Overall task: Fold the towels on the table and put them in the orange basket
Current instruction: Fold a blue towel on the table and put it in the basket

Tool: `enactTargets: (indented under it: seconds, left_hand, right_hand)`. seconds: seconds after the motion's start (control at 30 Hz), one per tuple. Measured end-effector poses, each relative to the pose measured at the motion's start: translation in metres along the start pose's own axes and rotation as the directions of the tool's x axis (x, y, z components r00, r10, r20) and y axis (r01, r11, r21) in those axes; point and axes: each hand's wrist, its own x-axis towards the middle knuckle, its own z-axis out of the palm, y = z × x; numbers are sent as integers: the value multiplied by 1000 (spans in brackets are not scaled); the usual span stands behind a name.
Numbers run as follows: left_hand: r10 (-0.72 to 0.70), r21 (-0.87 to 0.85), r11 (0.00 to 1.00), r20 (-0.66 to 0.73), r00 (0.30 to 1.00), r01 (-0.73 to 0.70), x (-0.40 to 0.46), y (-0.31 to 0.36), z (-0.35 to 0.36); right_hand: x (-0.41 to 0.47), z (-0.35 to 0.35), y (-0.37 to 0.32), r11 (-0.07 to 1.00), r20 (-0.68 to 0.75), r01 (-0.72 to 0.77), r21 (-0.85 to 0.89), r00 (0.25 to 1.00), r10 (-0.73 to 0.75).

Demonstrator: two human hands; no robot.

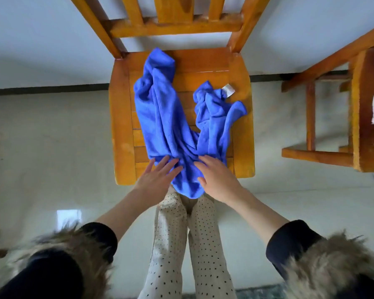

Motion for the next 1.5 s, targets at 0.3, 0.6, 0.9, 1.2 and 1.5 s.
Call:
enactTargets:
  seconds: [0.3,0.6,0.9,1.2,1.5]
  left_hand:
    - [-2,70,997,-218,976,18,44,-14,-30]
    - [-262,-466,881,-348,900,76,50,6,-46]
    - [-252,-576,814,-233,939,75,12,6,-72]
    - [-179,-451,893,-379,908,-12,-48,10,-155]
    - [-224,-544,831,-519,825,-116,-139,18,-292]
  right_hand:
    - [14,-36,74,980,-135,-139,-144,984,120]
    - [-2,9,22,991,-141,-52,-126,989,34]
    - [-18,-26,27,882,-237,-213,421,912,334]
    - [-74,-136,-10,864,-410,35,503,889,203]
    - [-146,-261,-62,991,-621,102,91,784,-23]
